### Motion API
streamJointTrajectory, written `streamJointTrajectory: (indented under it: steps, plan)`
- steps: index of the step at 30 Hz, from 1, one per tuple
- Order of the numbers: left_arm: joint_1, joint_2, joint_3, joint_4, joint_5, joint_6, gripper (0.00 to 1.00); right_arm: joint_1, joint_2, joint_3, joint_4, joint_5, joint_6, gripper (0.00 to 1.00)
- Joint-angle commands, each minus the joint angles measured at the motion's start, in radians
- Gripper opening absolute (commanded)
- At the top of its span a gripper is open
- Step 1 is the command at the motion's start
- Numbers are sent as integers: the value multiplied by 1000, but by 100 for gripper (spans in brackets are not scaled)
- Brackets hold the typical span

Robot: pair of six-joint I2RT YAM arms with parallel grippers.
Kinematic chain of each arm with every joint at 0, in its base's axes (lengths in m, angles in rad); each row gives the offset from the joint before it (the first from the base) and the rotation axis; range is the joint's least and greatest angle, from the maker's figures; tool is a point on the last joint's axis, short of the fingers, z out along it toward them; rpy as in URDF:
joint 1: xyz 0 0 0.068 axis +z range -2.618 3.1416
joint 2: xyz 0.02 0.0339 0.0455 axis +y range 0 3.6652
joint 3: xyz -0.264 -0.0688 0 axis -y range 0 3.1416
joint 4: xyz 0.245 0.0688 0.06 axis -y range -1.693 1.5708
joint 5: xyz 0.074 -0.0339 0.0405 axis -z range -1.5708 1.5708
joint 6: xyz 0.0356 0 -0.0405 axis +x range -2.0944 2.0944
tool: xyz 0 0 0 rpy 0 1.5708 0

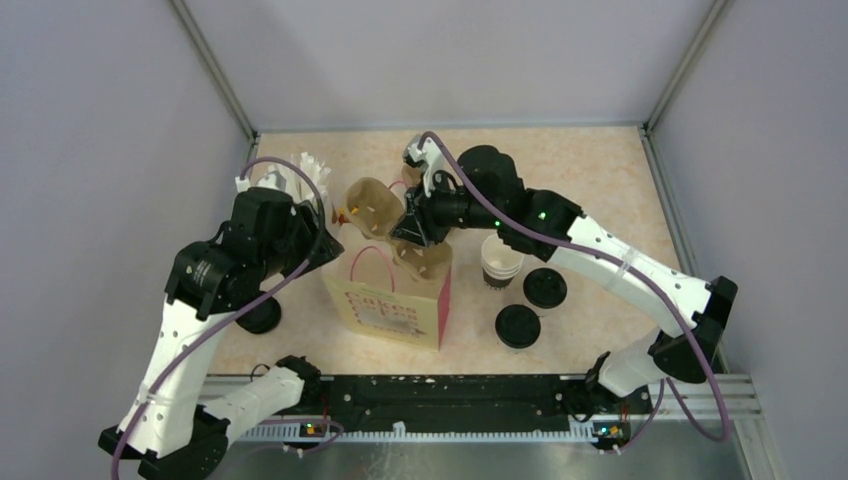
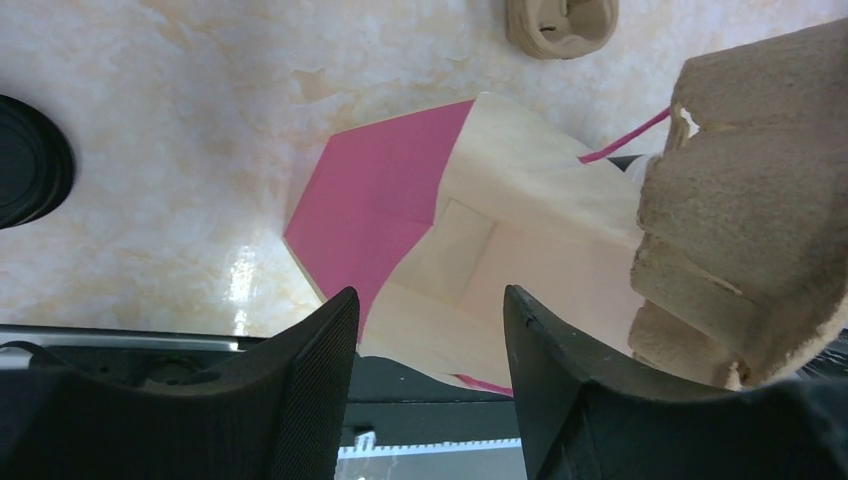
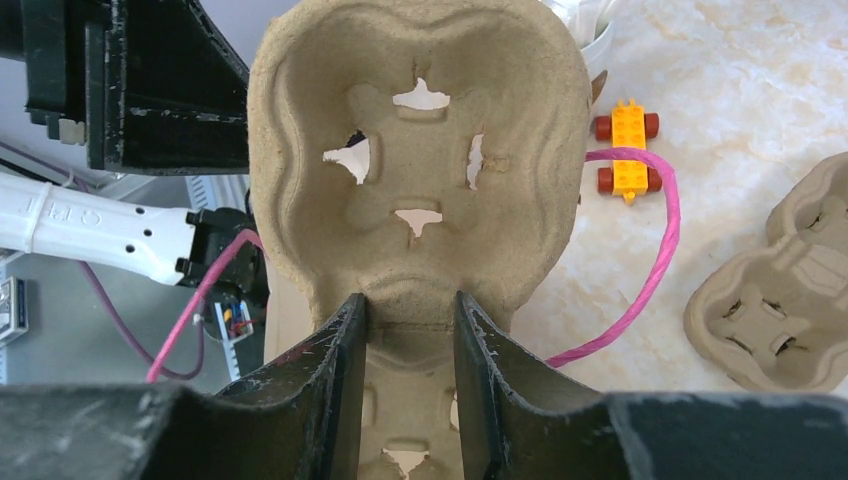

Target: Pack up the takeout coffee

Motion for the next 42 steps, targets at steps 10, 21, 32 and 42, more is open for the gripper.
streamJointTrajectory:
  steps: [10,21,32,42]
  plan:
    - [6,12,-15,7,-56,13,50,22,-44,-32,25,-77,-89,24]
    - [38,44,-12,0,-44,53,51,27,-55,-35,-57,-73,-172,24]
    - [148,65,-76,73,110,121,39,27,-70,-46,-96,-65,-226,24]
    - [216,45,-63,214,375,151,47,31,-54,-33,-121,-73,-243,24]
